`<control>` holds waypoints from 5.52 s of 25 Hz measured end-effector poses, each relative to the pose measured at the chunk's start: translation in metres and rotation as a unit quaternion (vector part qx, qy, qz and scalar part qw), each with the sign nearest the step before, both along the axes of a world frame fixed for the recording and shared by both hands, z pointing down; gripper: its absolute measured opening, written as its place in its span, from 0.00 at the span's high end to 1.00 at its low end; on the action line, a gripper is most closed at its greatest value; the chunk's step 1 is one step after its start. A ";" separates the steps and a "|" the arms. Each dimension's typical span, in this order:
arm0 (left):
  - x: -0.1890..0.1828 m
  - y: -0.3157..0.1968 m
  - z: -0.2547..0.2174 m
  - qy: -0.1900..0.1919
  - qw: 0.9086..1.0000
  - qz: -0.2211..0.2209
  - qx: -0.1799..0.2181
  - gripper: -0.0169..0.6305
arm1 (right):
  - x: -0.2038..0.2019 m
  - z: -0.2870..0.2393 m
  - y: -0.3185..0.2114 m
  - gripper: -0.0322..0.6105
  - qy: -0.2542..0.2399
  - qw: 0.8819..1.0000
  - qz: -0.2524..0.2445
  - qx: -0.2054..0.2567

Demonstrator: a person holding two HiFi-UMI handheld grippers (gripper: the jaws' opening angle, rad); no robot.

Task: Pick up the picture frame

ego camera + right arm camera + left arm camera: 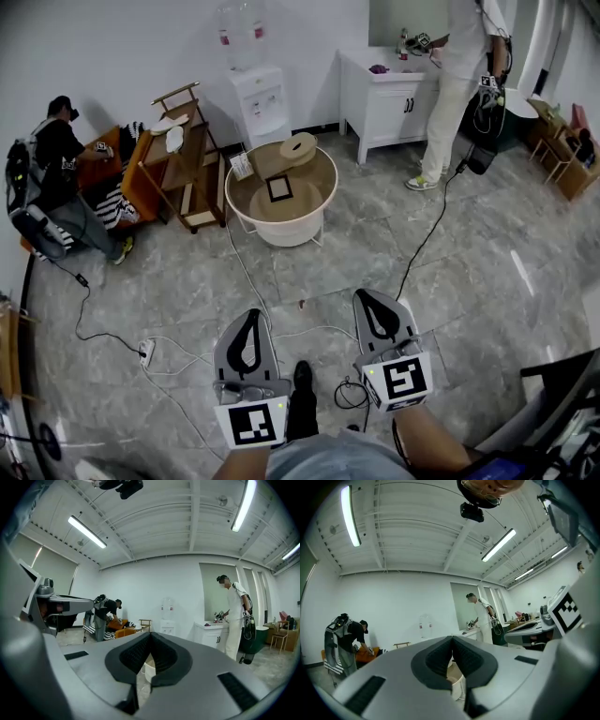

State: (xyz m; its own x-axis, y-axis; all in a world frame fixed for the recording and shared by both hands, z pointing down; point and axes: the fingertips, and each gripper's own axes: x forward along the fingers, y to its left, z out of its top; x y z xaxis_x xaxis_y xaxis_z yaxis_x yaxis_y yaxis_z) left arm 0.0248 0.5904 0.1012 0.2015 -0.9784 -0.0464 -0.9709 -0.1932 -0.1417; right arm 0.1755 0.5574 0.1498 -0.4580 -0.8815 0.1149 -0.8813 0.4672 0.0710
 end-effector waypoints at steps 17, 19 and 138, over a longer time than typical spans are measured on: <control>-0.112 -0.199 -0.032 0.006 1.000 0.005 0.023 0.95 | -0.104 -0.047 -0.202 0.93 0.008 0.999 0.004 0.039; -0.110 -0.215 -0.030 0.005 1.000 0.010 0.020 0.95 | -0.105 -0.045 -0.216 0.93 0.009 0.999 0.006 0.038; -0.218 -0.862 0.471 0.015 0.920 -0.001 -0.391 0.95 | -0.179 0.572 -0.799 0.75 0.082 0.897 0.013 -0.435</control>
